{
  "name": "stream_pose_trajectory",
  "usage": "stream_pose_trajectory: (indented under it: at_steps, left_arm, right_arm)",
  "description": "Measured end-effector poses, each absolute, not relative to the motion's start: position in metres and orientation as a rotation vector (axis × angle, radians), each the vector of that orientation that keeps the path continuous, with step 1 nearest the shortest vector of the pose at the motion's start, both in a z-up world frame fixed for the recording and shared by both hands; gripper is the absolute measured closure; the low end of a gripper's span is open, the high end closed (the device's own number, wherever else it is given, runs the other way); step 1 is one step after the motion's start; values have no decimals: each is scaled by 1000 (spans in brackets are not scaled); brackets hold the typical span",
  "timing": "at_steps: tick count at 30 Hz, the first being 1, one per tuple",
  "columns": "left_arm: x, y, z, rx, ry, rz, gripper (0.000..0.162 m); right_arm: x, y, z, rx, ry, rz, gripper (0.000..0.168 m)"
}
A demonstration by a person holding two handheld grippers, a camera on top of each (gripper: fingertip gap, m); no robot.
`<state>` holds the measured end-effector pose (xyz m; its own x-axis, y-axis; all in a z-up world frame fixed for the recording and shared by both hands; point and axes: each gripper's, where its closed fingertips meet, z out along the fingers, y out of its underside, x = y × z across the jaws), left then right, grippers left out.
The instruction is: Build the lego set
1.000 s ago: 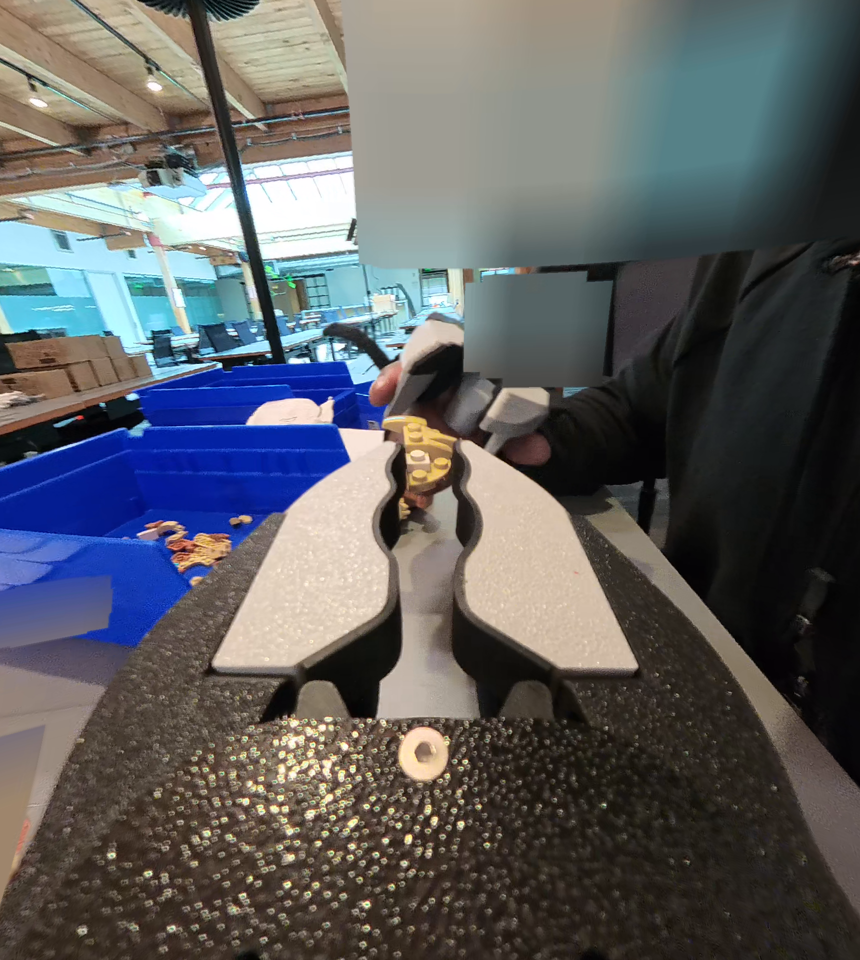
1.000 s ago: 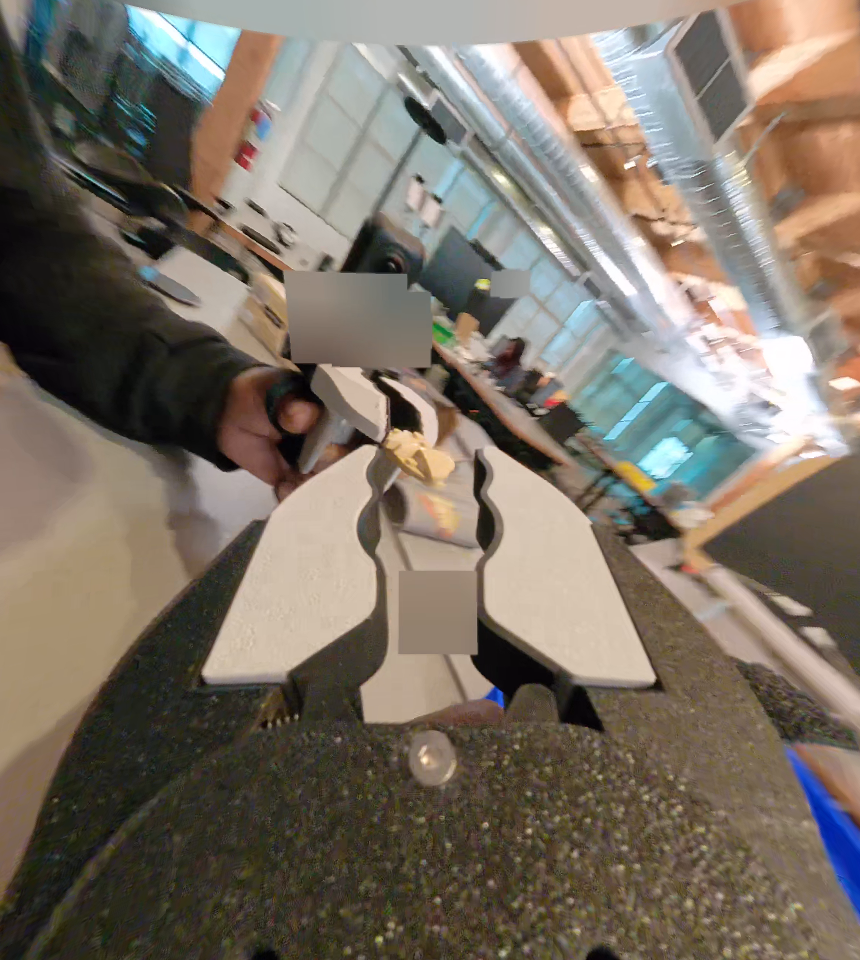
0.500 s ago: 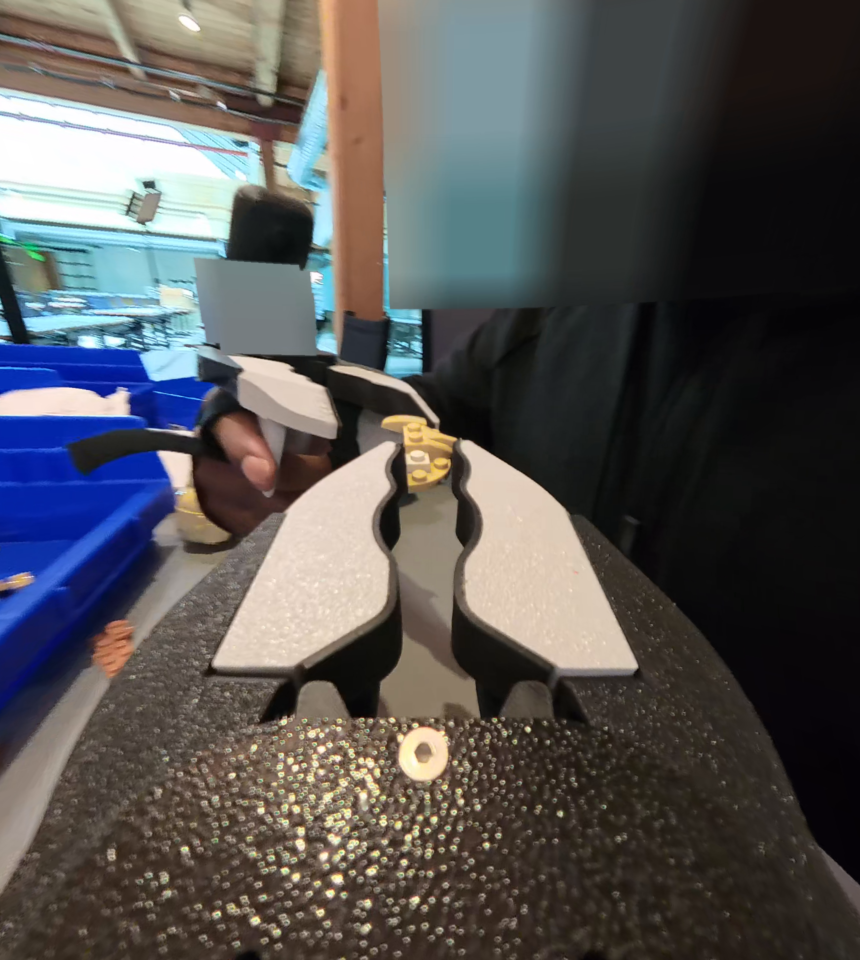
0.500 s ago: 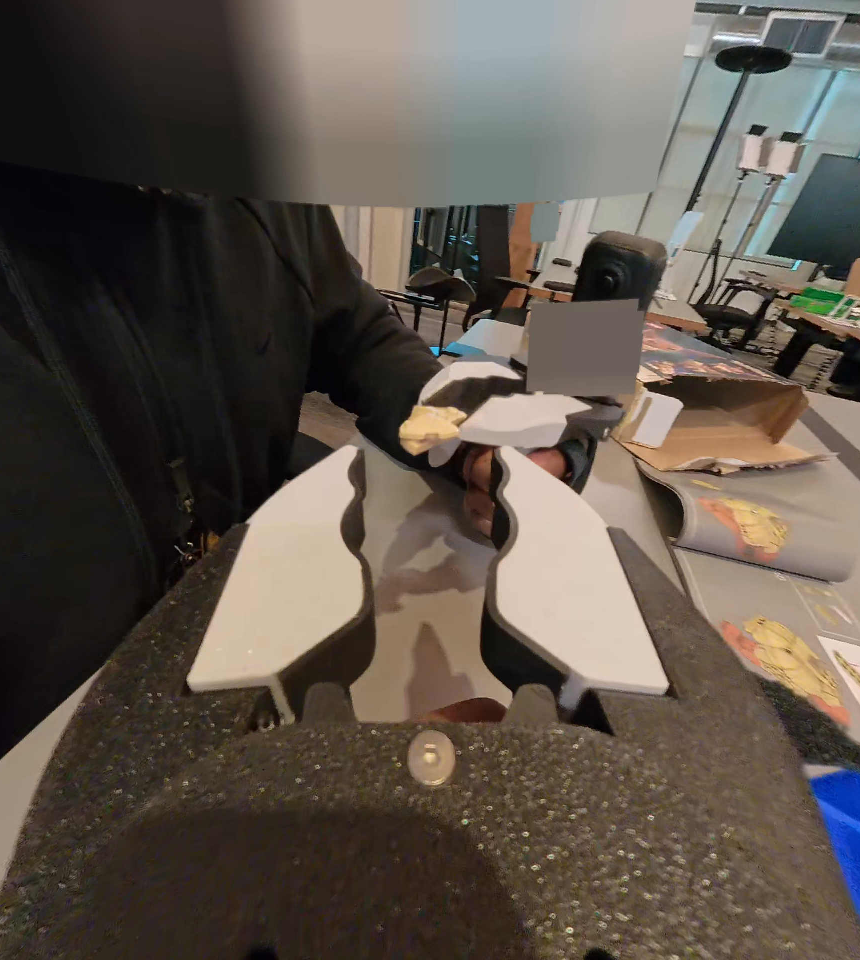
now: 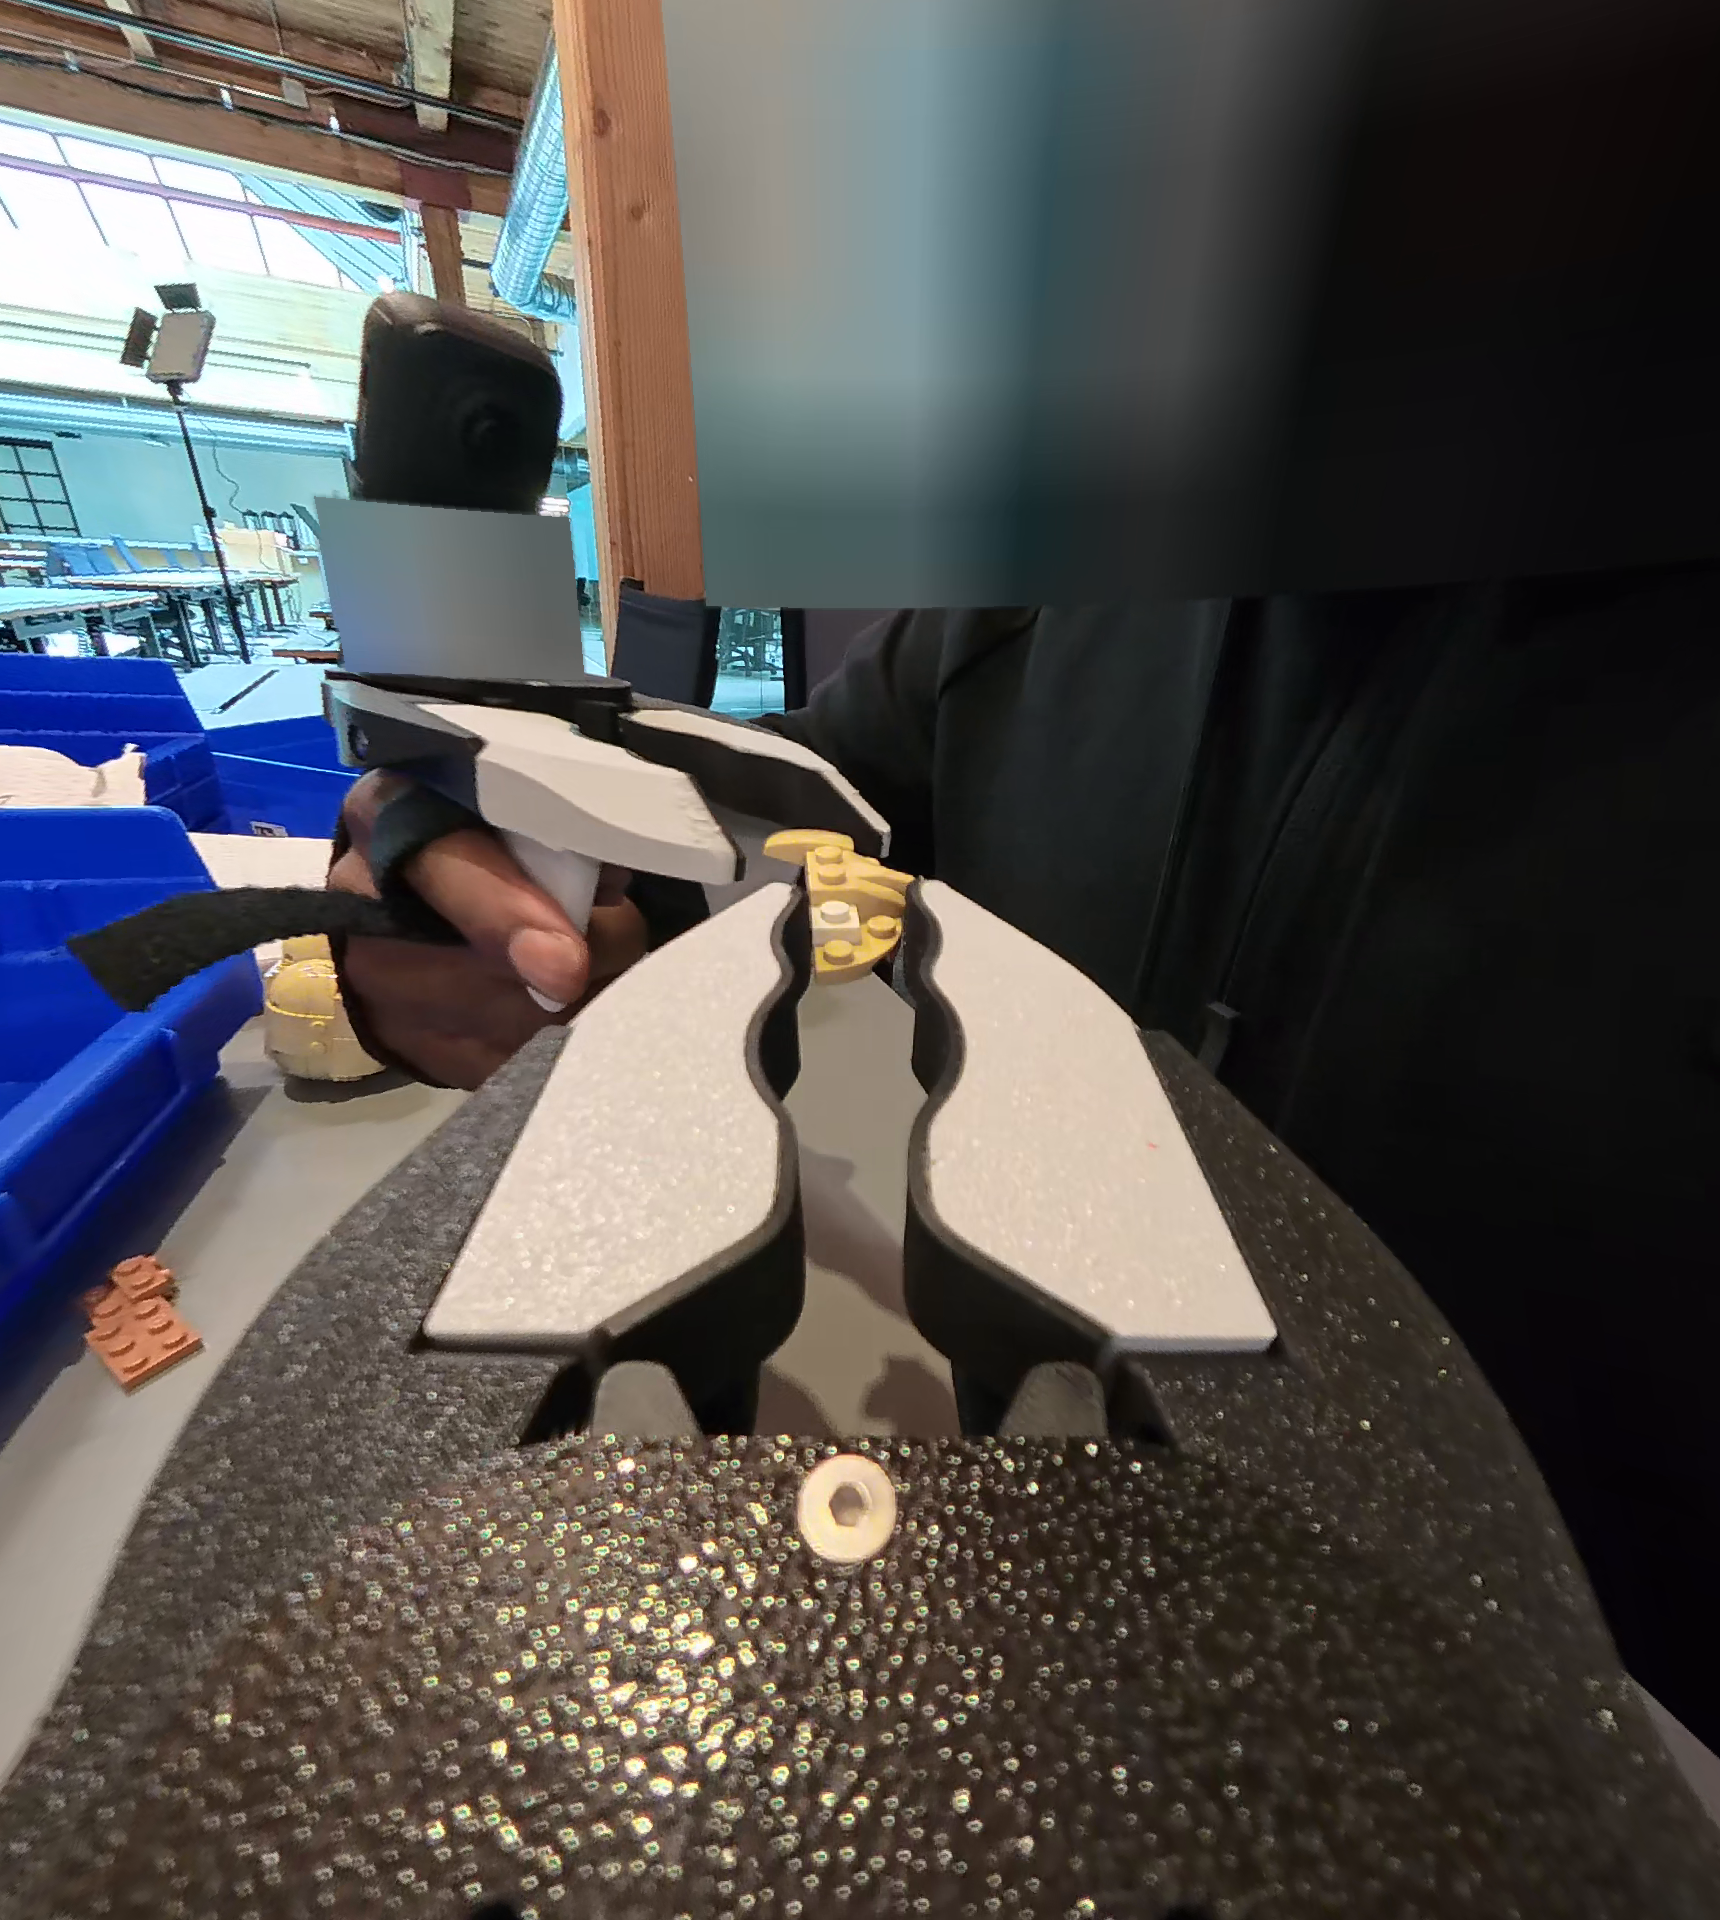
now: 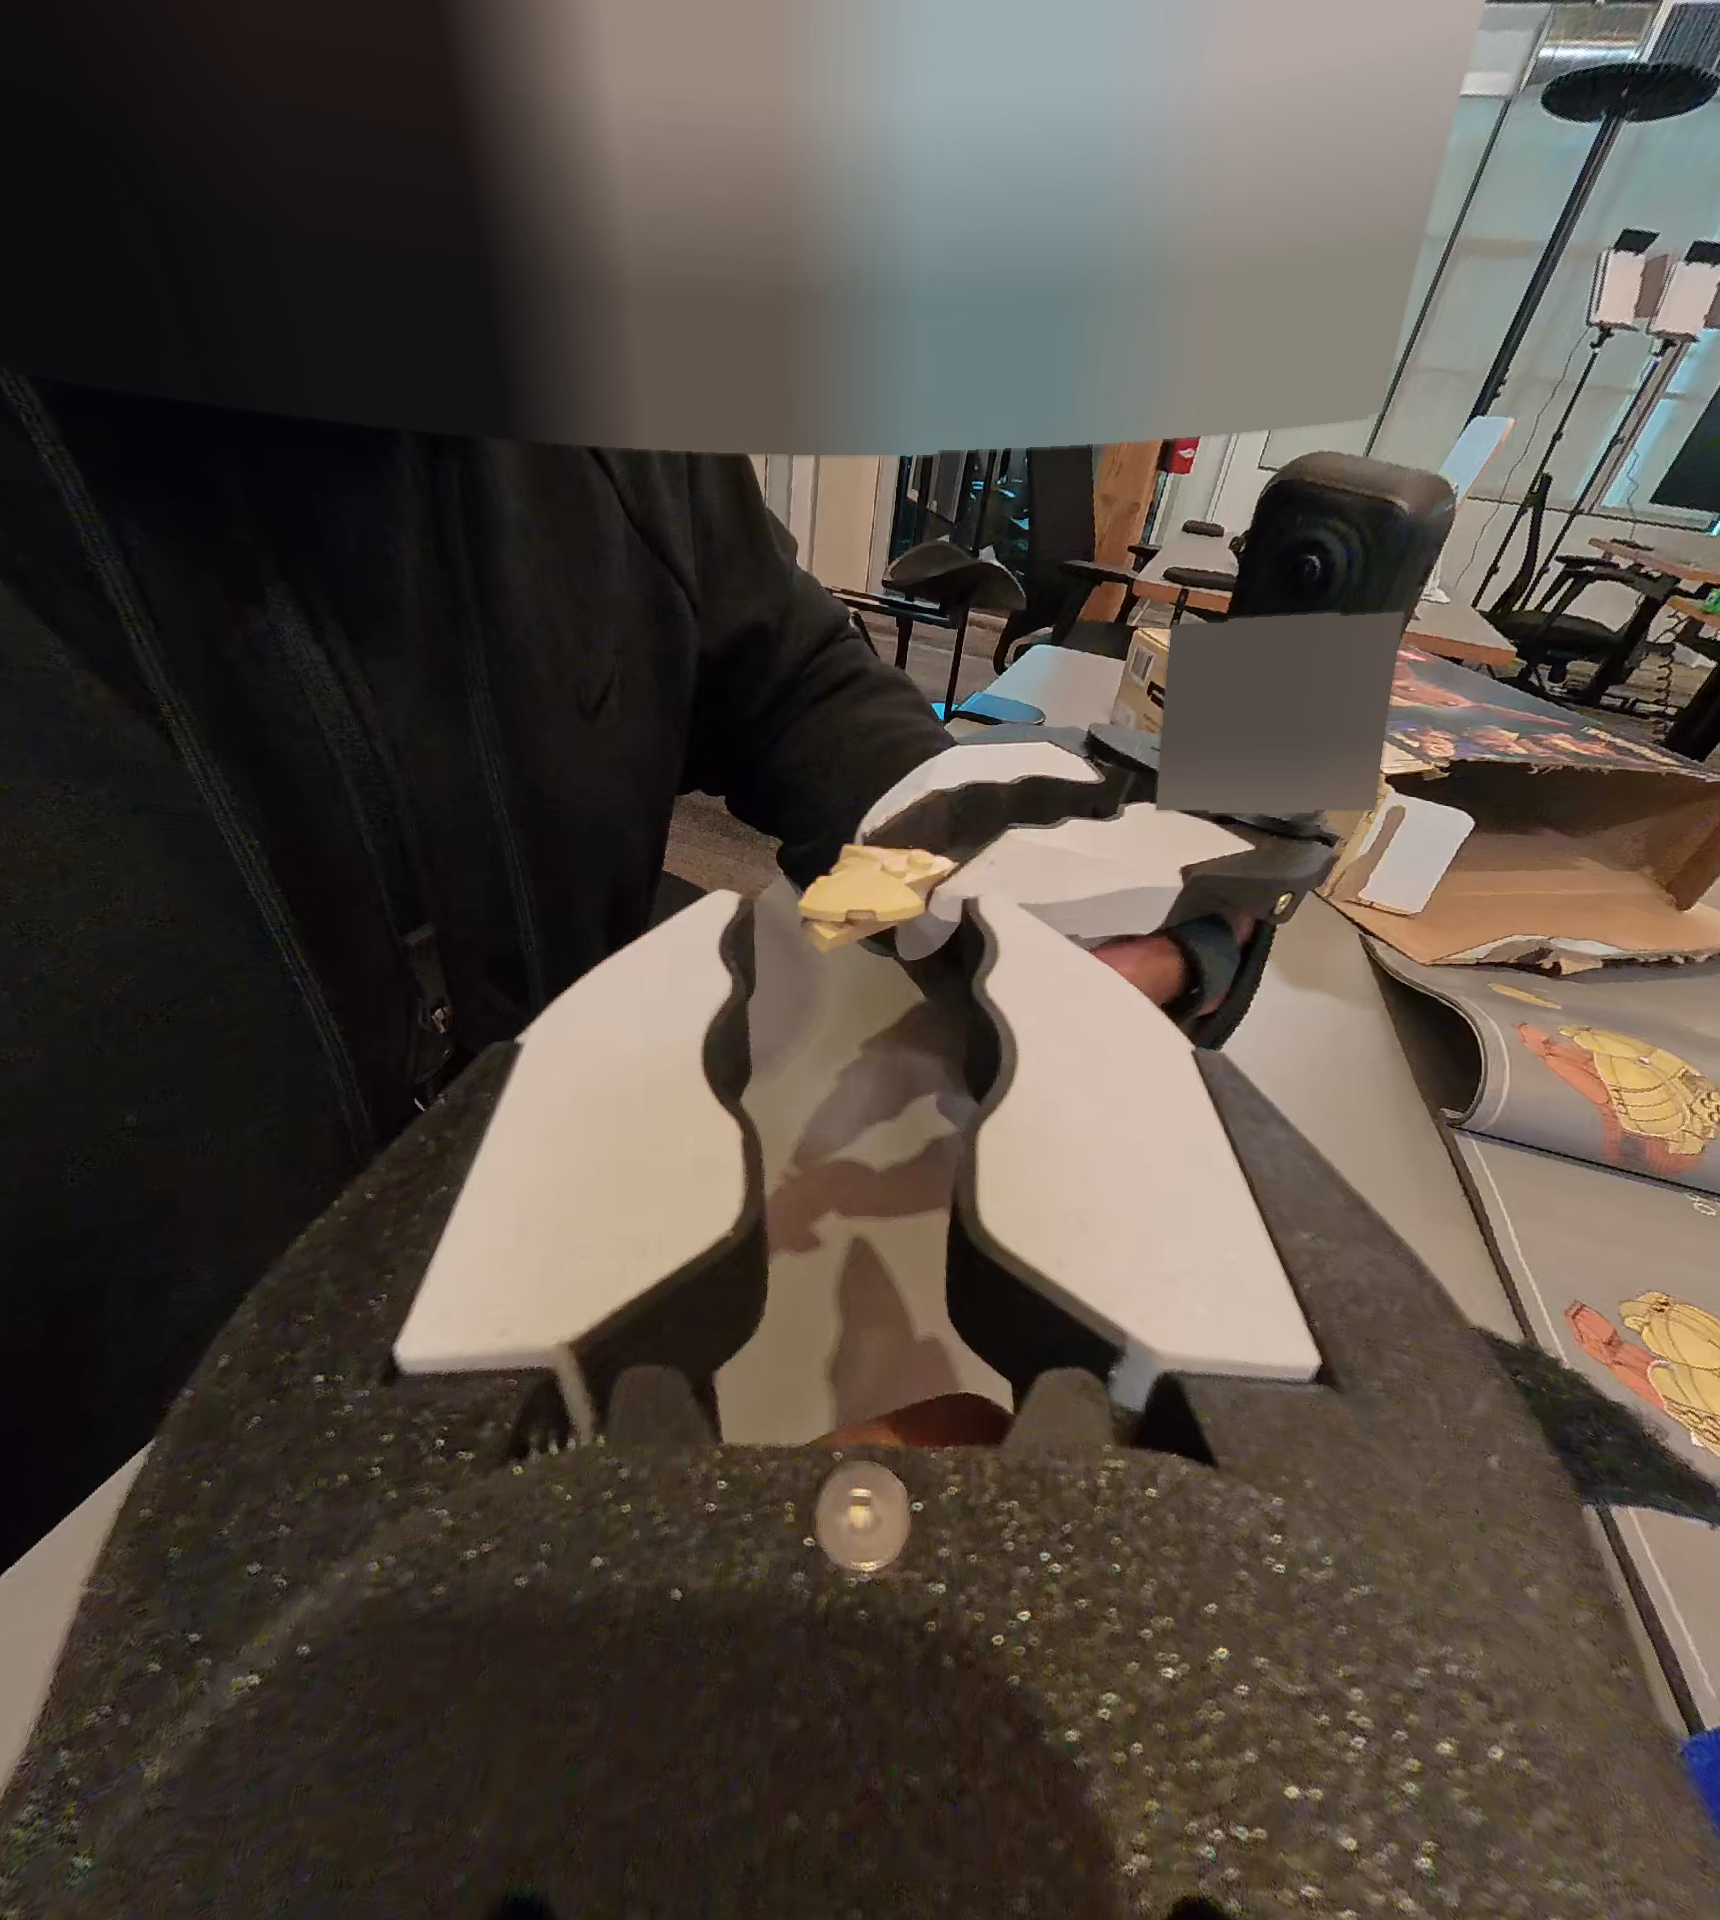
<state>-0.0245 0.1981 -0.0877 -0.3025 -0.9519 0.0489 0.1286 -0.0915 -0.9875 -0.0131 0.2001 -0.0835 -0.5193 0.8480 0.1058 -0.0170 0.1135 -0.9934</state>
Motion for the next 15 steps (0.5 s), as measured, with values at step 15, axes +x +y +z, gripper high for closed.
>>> stream_pose_trajectory:
  at_steps: [15]
  left_arm:
    - [-23, 199, -91, -1021, 1290, -1544, 145]
  right_arm:
    - [-16, 201, -87, -829, -1667, 1448, 139]
